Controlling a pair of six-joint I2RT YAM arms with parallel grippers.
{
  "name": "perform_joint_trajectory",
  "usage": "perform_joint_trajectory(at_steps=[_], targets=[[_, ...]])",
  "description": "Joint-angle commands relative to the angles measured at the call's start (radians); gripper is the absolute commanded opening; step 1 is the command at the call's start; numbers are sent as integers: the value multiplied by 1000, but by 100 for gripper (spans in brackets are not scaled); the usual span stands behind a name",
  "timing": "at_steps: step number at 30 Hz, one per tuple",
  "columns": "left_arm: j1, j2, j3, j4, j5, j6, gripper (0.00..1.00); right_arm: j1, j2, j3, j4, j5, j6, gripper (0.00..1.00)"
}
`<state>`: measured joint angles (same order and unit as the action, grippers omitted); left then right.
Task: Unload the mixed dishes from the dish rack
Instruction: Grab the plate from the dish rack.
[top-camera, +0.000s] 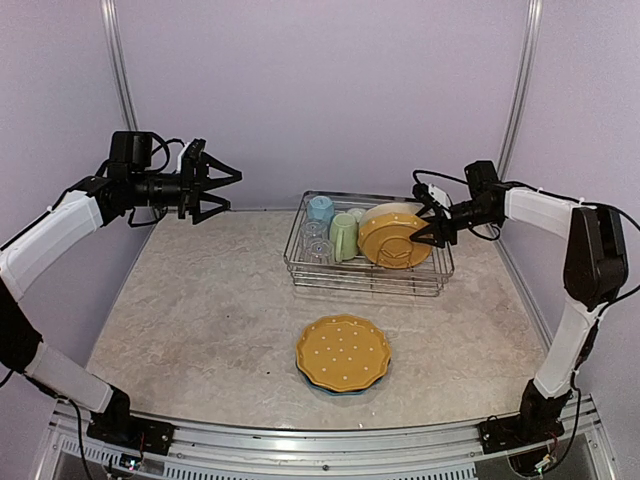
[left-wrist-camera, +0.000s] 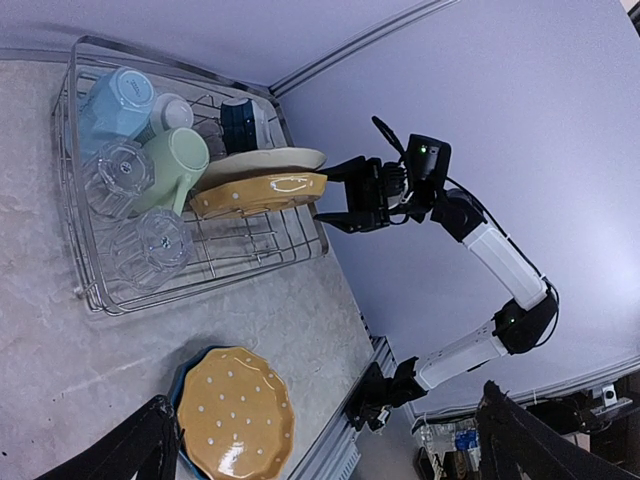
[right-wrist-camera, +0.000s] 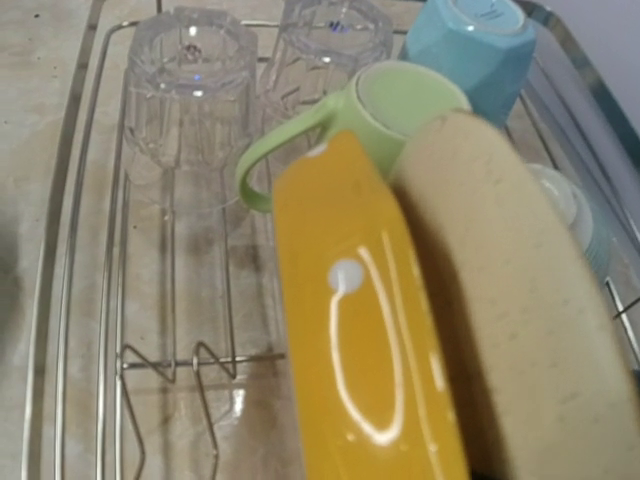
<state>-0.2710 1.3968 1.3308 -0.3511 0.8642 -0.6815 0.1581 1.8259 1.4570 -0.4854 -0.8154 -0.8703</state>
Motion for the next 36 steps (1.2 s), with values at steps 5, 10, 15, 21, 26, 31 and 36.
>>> perform_joint_trajectory(at_steps=[5, 10, 15, 21, 26, 31, 36], targets=[[-5, 5, -2, 15, 14, -3, 99, -3, 55, 60, -48, 17, 4, 56], [-6, 5, -2, 16, 15, -3, 99, 12, 105, 137, -112, 33, -20, 48], [-6, 9, -4, 17, 13, -3, 99, 31, 144, 177, -143, 52, -31, 48], [-8, 13, -4, 17, 14, -3, 99, 61, 164, 195, -166, 87, -43, 47], [-7, 16, -4, 18, 15, -3, 99, 69, 172, 209, -172, 91, -35, 37], [-8, 17, -4, 18, 16, -4, 99, 69, 188, 268, -231, 89, -33, 22], [-12, 16, -4, 19, 19, -6, 99, 68, 191, 304, -287, 65, -51, 8]])
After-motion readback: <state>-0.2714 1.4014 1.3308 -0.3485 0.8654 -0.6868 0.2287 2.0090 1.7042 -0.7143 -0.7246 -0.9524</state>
